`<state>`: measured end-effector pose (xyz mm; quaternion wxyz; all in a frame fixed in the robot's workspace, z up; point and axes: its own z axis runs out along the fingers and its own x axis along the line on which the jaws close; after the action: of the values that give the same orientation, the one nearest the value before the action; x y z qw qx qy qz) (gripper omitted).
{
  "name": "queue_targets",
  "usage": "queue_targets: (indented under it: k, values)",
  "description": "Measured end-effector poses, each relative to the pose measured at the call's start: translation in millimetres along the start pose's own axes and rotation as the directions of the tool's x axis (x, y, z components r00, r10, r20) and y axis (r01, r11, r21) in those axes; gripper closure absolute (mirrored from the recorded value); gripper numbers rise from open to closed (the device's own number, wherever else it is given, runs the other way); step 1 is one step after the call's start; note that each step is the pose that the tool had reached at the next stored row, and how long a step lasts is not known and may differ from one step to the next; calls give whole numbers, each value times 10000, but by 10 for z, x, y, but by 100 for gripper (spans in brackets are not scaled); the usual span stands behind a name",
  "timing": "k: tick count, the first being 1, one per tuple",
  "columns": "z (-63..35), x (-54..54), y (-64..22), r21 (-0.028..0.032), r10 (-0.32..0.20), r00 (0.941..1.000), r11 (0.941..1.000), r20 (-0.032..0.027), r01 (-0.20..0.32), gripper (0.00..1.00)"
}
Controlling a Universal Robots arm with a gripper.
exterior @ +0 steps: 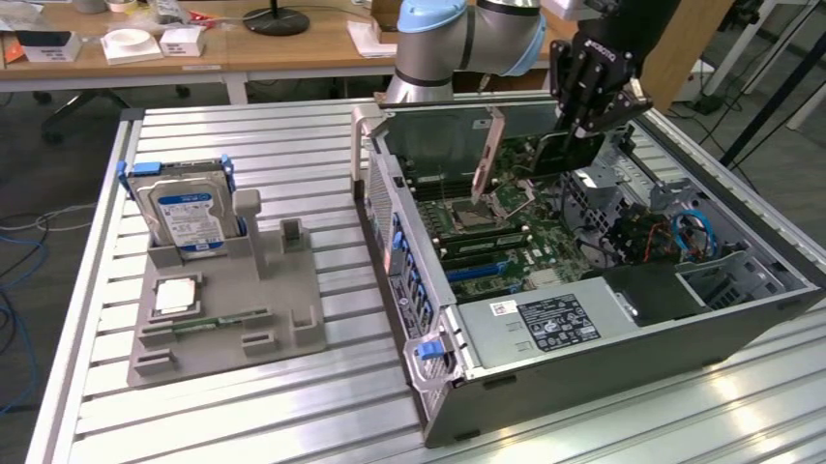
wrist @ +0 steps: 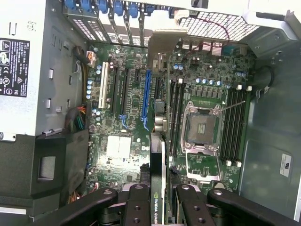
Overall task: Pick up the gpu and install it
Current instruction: 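Insert the gpu into the slot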
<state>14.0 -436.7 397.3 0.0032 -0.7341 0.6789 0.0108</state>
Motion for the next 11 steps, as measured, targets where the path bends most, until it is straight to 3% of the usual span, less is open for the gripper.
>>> queue_targets:
  k: [11]
  values:
    - [30,1,0,0,0,10000,10000,0,0,74]
